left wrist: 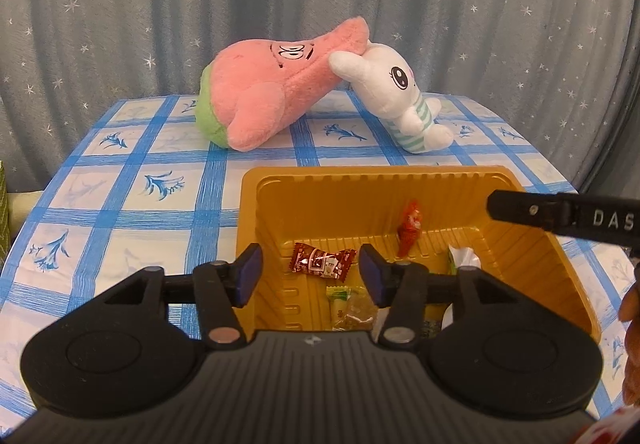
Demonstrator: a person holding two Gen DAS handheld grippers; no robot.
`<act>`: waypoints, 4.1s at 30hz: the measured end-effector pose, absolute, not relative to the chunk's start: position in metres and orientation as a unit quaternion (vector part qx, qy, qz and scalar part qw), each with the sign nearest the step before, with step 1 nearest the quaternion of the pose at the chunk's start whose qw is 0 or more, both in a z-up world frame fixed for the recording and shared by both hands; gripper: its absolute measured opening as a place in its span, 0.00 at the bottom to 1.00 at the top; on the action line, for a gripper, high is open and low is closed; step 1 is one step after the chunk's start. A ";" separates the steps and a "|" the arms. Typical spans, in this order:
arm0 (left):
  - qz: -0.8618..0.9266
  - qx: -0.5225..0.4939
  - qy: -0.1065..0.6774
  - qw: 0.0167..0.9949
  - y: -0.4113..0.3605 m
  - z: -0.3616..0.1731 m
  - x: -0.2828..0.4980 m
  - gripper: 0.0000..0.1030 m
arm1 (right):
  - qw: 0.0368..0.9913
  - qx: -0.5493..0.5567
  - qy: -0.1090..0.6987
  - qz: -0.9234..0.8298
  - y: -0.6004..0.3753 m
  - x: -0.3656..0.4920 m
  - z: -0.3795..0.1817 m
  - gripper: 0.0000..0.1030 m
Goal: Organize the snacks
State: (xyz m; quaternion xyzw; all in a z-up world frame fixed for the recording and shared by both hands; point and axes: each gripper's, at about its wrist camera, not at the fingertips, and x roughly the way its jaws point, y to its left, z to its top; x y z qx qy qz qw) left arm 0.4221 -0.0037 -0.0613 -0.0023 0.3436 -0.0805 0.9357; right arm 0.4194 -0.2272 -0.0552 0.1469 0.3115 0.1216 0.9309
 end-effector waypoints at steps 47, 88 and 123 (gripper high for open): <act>-0.041 0.009 0.326 0.944 -0.004 -0.015 0.283 1.00 | 0.939 0.096 0.318 0.091 -0.261 0.298 -0.026 0.85; -0.014 -0.018 0.339 0.941 -0.028 0.047 0.036 1.00 | 0.938 0.069 0.325 0.099 -0.266 0.039 0.041 0.85; -0.017 -0.018 0.342 0.939 -0.029 0.041 0.021 1.00 | 0.936 0.056 0.331 0.107 -0.255 0.024 0.036 0.85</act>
